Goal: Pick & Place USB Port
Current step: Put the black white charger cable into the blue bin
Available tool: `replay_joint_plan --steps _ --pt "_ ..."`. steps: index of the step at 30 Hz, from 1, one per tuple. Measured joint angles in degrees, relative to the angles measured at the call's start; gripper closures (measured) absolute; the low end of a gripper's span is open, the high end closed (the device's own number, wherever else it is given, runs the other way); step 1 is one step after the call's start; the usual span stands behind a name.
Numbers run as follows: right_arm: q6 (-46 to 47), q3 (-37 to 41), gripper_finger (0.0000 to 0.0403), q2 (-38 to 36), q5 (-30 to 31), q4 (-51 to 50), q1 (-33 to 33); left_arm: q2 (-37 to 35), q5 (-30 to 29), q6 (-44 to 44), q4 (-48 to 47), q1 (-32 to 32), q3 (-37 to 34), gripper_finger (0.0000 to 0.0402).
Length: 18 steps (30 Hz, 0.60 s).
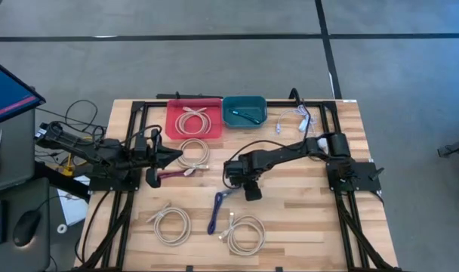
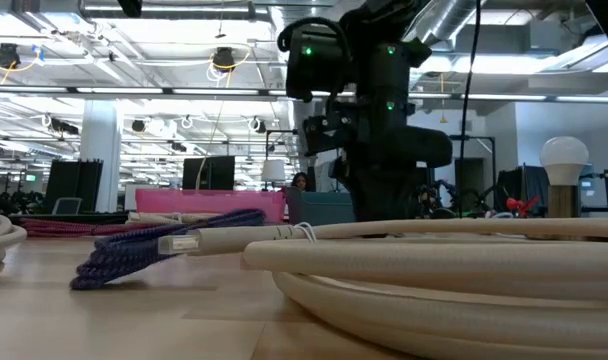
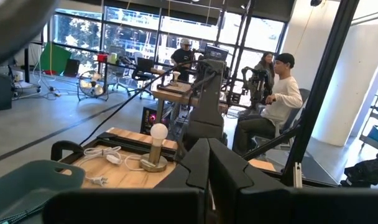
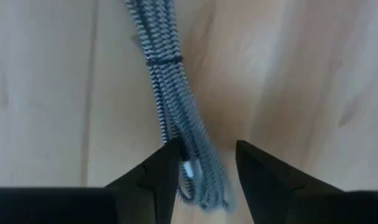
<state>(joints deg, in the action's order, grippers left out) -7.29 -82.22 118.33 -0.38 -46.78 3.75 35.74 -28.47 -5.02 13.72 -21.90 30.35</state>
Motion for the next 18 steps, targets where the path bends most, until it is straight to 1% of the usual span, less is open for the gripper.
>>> replay_joint_plan --steps 4,7,10,14,15,18 --pt "-0.31 -0.26 0.0254 0.80 -0.32 0.82 0.80 0.00 0.01 -0.01 -0.50 0.01 -0.02 0.0396" --pt "-0.45 -0.22 0.0266 0.80 -0.45 1.17 1.09 0.00 0.01 0.00 -1.01 0.01 -0.02 0.0396" --pt "-0.61 -0.17 0.0301 0.76 0.00 1.20 1.11 -0.02 0.02 0.00 -0.98 0.01 -0.02 0.0396" --pt "-0.70 -0.19 0.0373 0.72 0.03 0.84 1.06 -0.04 0.01 0.00 -0.98 0.01 -0.02 0.0396" --pt "-0.75 -0.19 0.0385 0.69 -0.01 0.74 1.05 -0.04 0.00 0.00 -0.98 0.01 -0.02 0.0396" --pt "-0.78 -0.11 0.0386 0.10 0.20 0.67 1.05 -0.04 0.00 0.00 -0.96 0.01 -0.02 0.0396"
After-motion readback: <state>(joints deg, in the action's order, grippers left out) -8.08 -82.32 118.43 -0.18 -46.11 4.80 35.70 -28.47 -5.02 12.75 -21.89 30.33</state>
